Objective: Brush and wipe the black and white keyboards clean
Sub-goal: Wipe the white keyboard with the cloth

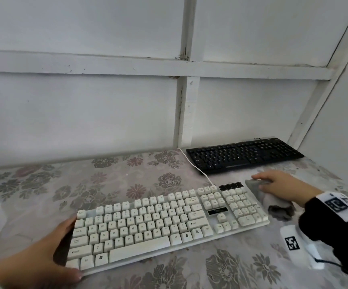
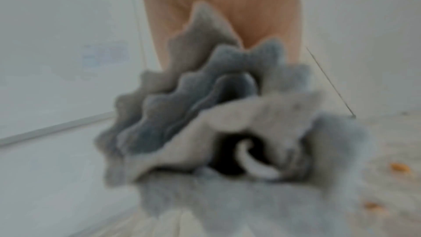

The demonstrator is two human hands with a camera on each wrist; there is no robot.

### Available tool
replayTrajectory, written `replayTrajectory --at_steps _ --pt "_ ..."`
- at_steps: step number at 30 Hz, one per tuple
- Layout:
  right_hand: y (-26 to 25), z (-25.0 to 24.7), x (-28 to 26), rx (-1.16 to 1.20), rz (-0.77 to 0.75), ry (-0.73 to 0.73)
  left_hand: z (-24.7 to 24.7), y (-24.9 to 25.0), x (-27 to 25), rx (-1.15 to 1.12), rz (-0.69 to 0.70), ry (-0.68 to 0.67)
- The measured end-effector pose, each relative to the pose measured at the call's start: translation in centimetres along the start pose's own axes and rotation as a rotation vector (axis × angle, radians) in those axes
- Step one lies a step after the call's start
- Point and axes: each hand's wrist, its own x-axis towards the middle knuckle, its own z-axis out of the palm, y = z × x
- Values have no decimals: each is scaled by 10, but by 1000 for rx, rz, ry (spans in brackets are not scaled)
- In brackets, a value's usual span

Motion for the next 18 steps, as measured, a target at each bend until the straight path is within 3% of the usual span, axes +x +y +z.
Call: replayTrajectory --at_steps 2,6,18 --pt "-7 8 12 28 30 -23 0 6 1 -42 -30 -61" --pt "-15 17 20 58 75 -58 0 8 1 -76 -57 -53" --pt "2 22 -19 -62 47 -77 1 23 -2 -31 -104 -43"
